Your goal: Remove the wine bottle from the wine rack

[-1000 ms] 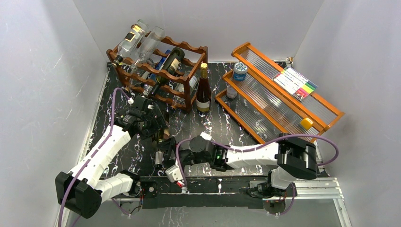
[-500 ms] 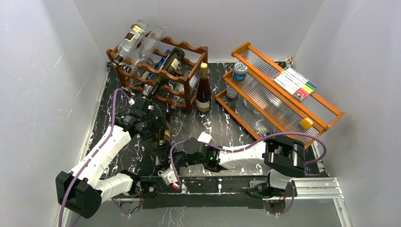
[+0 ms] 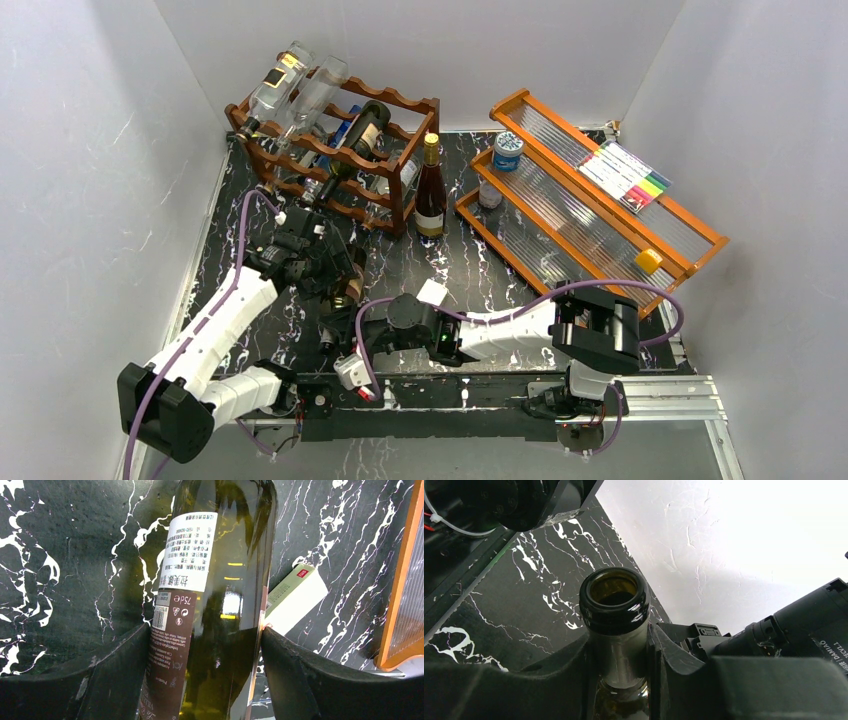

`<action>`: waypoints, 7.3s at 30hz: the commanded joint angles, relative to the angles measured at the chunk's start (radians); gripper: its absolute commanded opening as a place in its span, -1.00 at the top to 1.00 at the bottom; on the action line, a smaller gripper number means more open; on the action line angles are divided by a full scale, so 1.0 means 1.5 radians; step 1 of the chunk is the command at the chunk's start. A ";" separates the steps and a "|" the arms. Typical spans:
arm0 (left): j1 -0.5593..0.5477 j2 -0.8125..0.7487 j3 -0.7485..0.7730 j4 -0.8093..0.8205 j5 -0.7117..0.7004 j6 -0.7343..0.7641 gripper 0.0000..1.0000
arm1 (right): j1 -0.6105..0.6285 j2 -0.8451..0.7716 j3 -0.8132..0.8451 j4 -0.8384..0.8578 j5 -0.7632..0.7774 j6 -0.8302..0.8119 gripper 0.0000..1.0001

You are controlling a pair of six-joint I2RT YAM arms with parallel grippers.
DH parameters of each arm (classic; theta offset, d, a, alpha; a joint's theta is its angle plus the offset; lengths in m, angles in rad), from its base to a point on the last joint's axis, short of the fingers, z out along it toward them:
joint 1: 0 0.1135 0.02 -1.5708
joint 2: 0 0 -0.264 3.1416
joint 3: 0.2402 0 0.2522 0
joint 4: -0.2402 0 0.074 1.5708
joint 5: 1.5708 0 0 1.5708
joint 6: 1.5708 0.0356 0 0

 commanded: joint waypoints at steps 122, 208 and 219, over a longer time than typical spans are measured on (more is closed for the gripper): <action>0.151 0.734 0.938 0.313 -0.159 0.769 -0.97 | -0.456 -0.593 -0.035 -0.657 0.178 0.857 -0.96; 0.137 -0.135 0.231 0.001 -0.363 0.261 1.00 | -0.456 -0.453 0.020 -0.595 0.054 0.879 -0.96; 0.137 -0.161 0.129 -0.127 -0.182 0.008 1.00 | -0.439 -0.404 0.044 -0.565 0.058 0.890 -0.96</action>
